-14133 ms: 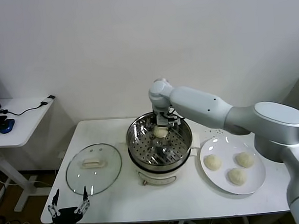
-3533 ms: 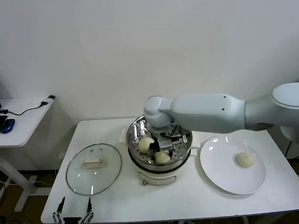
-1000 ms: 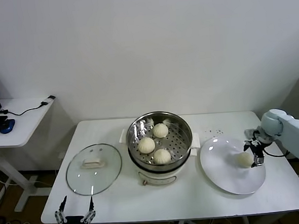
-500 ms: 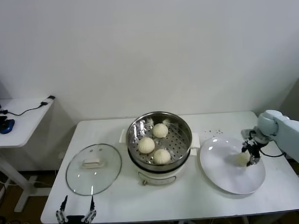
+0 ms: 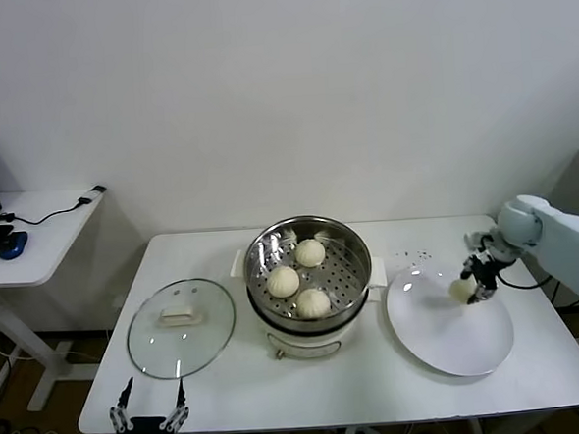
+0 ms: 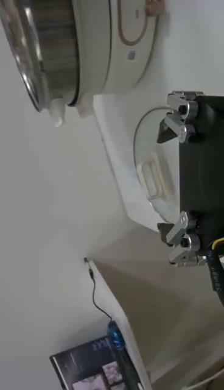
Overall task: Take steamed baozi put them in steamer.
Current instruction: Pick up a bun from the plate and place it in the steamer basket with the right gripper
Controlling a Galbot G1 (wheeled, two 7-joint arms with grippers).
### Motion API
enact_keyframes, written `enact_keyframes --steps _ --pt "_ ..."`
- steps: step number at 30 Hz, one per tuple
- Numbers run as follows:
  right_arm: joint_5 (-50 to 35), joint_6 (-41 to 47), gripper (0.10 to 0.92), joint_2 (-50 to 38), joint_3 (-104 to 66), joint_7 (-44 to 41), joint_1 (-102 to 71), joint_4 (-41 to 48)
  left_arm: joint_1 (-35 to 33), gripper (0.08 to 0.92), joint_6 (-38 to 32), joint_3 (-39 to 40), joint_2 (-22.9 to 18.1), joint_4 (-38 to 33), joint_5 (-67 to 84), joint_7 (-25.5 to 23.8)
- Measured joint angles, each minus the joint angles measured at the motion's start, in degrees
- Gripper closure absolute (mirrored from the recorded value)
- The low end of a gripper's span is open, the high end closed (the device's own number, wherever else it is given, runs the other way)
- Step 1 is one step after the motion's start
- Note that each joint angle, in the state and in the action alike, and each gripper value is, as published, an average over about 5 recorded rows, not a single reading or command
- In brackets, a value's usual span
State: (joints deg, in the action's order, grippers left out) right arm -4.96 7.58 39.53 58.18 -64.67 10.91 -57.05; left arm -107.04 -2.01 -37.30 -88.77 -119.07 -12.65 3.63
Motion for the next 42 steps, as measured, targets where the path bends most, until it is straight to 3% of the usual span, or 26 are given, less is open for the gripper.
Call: enact_keyframes --steps 21,31,42 --pt "-36.03 8.58 0.440 18.06 30.70 4.94 34.54 -7.68 1.19 0.177 -0.88 2.36 1.33 -0.88 1.18 -0.15" --pt "-42.44 11.12 0.444 26.60 38.49 8.33 36.47 -9.90 1.65 0.177 -1.22 2.04 1.86 0.12 1.91 -0.12" --pt "-43.79 12.23 0.446 30.34 43.42 11.34 33.55 -10.61 1.99 0.177 -1.42 1.63 2.14 1.56 3.06 -0.09"
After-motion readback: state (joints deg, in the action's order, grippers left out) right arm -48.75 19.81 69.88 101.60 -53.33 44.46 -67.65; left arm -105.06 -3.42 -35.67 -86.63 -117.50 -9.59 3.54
